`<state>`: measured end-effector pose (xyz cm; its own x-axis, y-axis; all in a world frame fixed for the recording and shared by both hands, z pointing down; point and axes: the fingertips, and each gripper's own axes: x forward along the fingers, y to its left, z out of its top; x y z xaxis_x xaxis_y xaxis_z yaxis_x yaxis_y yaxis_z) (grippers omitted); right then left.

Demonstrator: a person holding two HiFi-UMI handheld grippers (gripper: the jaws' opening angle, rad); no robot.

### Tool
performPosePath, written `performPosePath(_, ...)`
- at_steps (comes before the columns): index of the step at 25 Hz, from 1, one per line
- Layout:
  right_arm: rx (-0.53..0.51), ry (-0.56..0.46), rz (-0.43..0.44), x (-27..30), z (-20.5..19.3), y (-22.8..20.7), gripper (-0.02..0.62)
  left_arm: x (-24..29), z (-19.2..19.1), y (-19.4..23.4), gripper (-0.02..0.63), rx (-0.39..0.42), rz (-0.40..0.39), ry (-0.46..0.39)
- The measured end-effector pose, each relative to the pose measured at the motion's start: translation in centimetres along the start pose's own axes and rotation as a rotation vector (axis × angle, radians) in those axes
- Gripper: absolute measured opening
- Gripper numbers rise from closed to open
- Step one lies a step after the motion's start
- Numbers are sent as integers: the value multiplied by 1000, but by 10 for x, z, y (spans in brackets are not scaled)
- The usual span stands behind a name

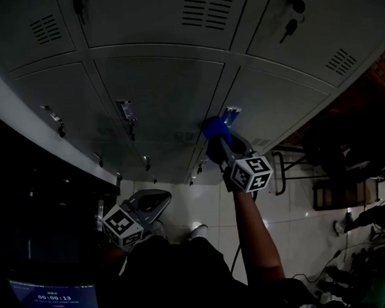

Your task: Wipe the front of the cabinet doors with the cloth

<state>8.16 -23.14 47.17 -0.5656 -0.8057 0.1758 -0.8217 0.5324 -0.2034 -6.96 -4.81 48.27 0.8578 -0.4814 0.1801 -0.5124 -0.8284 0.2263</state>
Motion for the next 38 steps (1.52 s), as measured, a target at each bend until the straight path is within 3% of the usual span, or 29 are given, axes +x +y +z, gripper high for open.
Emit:
performPosePath(9,-28,-49,-75,-9,2,-21,83,9,1,2,2,0,-7,0)
performPosePath(23,-74,-34,-231,-48,-18,-93,83,45,-1,-9,2,3,-50,26)
performPosePath(38,8,-57,-475,-124,-16,-194,83,58,-1,-17,2,7,-77,32)
